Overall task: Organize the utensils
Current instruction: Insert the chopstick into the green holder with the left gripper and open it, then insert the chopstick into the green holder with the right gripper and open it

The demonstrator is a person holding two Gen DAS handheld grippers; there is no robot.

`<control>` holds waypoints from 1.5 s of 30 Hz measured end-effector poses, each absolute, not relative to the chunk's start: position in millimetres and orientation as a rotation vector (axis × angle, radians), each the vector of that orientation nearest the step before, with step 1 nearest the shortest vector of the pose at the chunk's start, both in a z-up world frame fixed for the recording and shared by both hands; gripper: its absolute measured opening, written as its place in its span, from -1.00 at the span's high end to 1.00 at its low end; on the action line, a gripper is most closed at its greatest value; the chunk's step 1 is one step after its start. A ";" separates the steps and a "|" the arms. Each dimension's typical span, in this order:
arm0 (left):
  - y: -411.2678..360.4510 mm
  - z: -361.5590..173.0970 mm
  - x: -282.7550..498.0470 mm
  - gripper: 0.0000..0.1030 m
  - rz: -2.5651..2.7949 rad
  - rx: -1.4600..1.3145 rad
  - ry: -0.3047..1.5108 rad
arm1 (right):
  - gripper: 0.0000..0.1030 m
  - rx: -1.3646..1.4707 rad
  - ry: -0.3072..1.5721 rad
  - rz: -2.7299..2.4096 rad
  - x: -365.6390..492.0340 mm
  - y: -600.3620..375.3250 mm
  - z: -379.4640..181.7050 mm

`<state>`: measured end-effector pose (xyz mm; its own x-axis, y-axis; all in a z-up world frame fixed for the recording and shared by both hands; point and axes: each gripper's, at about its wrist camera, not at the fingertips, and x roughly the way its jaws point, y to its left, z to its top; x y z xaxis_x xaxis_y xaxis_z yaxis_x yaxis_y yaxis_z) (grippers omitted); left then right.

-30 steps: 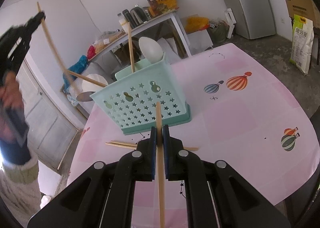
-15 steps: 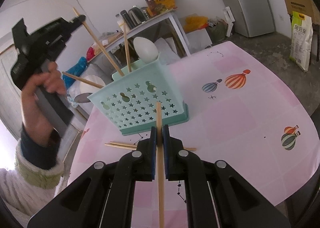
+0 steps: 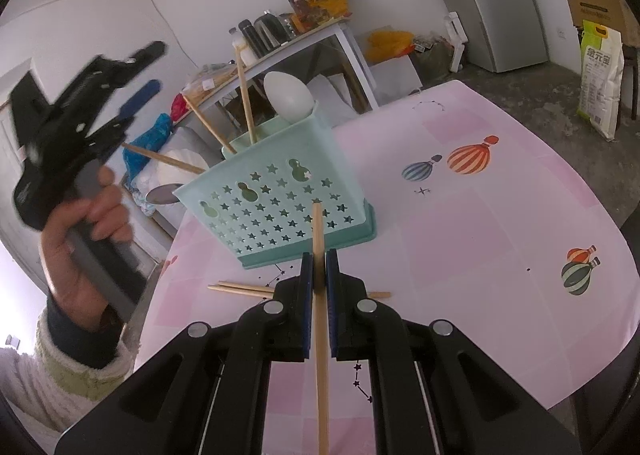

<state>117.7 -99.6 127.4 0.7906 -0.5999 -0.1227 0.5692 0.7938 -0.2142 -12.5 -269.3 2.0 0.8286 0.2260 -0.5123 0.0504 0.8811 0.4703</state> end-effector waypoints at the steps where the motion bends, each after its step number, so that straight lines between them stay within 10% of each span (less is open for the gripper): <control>1: -95.7 129.5 111.2 -0.20 -0.638 -0.164 0.179 | 0.87 0.489 0.591 0.096 -13.2 -268.9 2.3; 11: -58.8 104.4 66.2 -0.62 -0.668 -0.117 0.281 | 0.87 0.485 0.529 0.087 -25.3 -270.6 20.2; 31: -51.5 14.8 42.0 -0.77 -0.570 -0.052 0.554 | 0.87 0.327 0.029 0.163 23.0 -266.9 196.1; 45: -50.5 17.4 42.1 -0.80 -0.512 -0.009 0.539 | 0.87 0.313 0.029 0.086 124.2 -242.1 153.4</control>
<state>42.1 -50.5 17.4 0.7364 -0.4687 -0.4880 0.4638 0.8748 -0.1403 124.2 -242.1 153.5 0.9960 0.0886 -0.0148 -0.0797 0.9477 0.3090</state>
